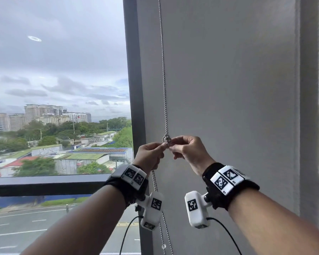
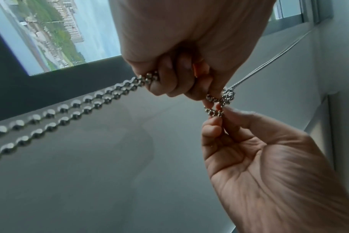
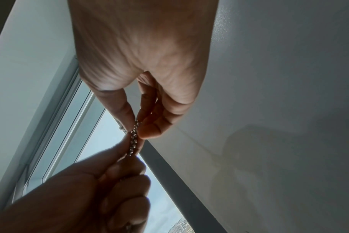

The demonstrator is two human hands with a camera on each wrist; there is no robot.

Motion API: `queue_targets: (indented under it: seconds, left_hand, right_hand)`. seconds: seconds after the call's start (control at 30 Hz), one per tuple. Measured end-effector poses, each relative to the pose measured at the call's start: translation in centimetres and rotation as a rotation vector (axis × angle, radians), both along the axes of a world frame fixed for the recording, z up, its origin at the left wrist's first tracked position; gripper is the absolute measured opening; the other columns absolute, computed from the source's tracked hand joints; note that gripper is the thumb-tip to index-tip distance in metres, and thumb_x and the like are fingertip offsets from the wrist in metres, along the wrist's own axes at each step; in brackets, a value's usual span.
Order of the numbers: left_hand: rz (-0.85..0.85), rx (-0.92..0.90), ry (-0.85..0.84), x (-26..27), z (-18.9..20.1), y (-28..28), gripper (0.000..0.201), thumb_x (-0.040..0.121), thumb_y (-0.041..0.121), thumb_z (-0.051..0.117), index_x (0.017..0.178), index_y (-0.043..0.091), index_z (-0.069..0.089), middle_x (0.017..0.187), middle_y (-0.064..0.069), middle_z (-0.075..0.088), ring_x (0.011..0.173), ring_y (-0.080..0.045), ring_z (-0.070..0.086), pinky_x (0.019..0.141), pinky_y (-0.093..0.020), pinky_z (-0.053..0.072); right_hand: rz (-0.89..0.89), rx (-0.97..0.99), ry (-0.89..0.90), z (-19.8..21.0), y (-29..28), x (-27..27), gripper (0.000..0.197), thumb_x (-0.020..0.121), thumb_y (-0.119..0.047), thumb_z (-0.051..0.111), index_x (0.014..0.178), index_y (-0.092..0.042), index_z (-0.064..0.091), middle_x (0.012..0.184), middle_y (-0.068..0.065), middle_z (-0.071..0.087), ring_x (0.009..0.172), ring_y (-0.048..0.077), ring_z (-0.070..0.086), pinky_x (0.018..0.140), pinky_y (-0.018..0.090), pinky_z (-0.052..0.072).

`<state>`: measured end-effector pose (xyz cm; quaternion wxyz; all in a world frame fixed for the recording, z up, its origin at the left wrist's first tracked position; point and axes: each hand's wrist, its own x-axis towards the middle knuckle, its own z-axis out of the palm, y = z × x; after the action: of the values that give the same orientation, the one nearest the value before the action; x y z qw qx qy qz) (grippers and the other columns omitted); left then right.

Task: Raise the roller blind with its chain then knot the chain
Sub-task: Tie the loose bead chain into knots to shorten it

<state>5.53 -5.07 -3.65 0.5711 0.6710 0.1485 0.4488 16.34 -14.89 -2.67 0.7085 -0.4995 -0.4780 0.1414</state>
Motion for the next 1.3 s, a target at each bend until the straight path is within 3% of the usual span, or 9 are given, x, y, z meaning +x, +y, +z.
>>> queue_targets:
  seconds: [0.37,0.43,0.53,0.67,0.83,0.97,1.03,1.2,1.3]
  left_hand:
    - [-0.132,-0.145,-0.08,-0.3,-3.6,-1.1,0.018,0.09,0.019,0.055,0.084,0.004,0.063,0.048,0.003,0.042,0.034,-0.006,0.025,0.037,-0.014,0.02]
    - [-0.134,-0.145,-0.079,-0.5,-3.7,-1.2,0.017,0.09,0.014,0.056,0.087,0.0,0.064,0.05,0.0,0.047,0.034,-0.007,0.031,0.038,-0.015,0.025]
    - [-0.136,-0.129,-0.003,-0.9,-4.4,-1.2,0.014,0.088,0.007,0.057,0.087,-0.004,0.066,0.055,-0.007,0.056,0.037,-0.011,0.048,0.04,-0.02,0.043]
    - [-0.154,-0.13,0.216,-2.2,-6.6,0.0,0.011,0.086,0.002,0.058,0.082,-0.004,0.066,0.06,-0.012,0.062,0.046,-0.014,0.061,0.053,-0.025,0.056]
    - [-0.163,-0.126,0.332,-3.5,-8.3,1.3,0.01,0.084,0.007,0.062,0.08,-0.001,0.067,0.064,-0.012,0.068,0.055,-0.019,0.065,0.064,-0.032,0.056]
    - [-0.166,-0.099,0.342,-3.1,-7.9,0.1,0.013,0.086,0.007,0.06,0.076,0.003,0.068,0.056,-0.005,0.065,0.052,-0.014,0.064,0.066,-0.033,0.057]
    - [-0.163,-0.091,0.341,-3.0,-7.9,-0.3,0.015,0.087,0.007,0.059,0.074,0.003,0.066,0.048,0.001,0.061,0.046,-0.01,0.06,0.066,-0.032,0.057]
    - [-0.168,-0.083,0.354,-2.9,-7.8,-0.5,0.012,0.087,0.009,0.06,0.081,0.002,0.068,0.05,0.0,0.063,0.048,-0.011,0.061,0.072,-0.037,0.057]
    - [-0.139,-0.07,0.383,-3.0,-7.8,0.1,0.015,0.086,0.011,0.061,0.074,0.006,0.07,0.056,-0.003,0.067,0.052,-0.014,0.063,0.07,-0.034,0.056]
  right_hand:
    - [-0.111,-0.03,-0.145,2.9,-0.1,-0.7,0.012,0.086,-0.027,0.068,0.086,-0.017,0.074,0.078,0.017,0.063,0.065,0.019,0.051,0.052,0.027,0.047]
    - [-0.099,-0.035,-0.178,3.7,0.3,-1.2,0.013,0.086,-0.032,0.069,0.086,-0.019,0.073,0.079,0.024,0.062,0.064,0.019,0.05,0.052,0.025,0.044]
    - [-0.123,-0.048,-0.217,4.7,1.3,-1.5,0.022,0.086,-0.028,0.071,0.092,-0.007,0.074,0.082,0.006,0.068,0.047,-0.002,0.051,0.051,0.011,0.039]
    - [-0.192,-0.093,-0.261,5.4,2.1,-1.5,0.019,0.085,-0.022,0.072,0.072,-0.007,0.07,0.069,0.006,0.063,0.045,0.004,0.047,0.049,0.016,0.038]
    - [-0.118,-0.186,-0.283,5.5,2.1,-1.9,0.032,0.087,-0.032,0.067,0.1,-0.003,0.07,0.09,0.013,0.069,0.069,0.016,0.053,0.045,0.02,0.042]
    - [-0.12,-0.107,-0.281,5.5,2.8,-2.6,0.028,0.088,-0.025,0.069,0.107,-0.005,0.071,0.104,0.013,0.075,0.048,-0.006,0.055,0.045,0.005,0.036]
    - [-0.142,-0.077,-0.276,5.5,3.2,-2.8,0.026,0.087,-0.024,0.071,0.103,-0.004,0.073,0.099,0.012,0.076,0.041,-0.01,0.051,0.049,0.005,0.036]
    - [-0.164,-0.053,-0.28,5.3,3.5,-3.4,0.018,0.085,-0.02,0.073,0.091,-0.004,0.076,0.083,0.01,0.075,0.07,0.01,0.064,0.073,0.016,0.051]
    - [-0.209,-0.049,-0.343,5.2,3.4,-3.4,0.018,0.085,-0.023,0.073,0.09,-0.007,0.078,0.081,0.006,0.075,0.07,0.01,0.064,0.078,0.019,0.051]
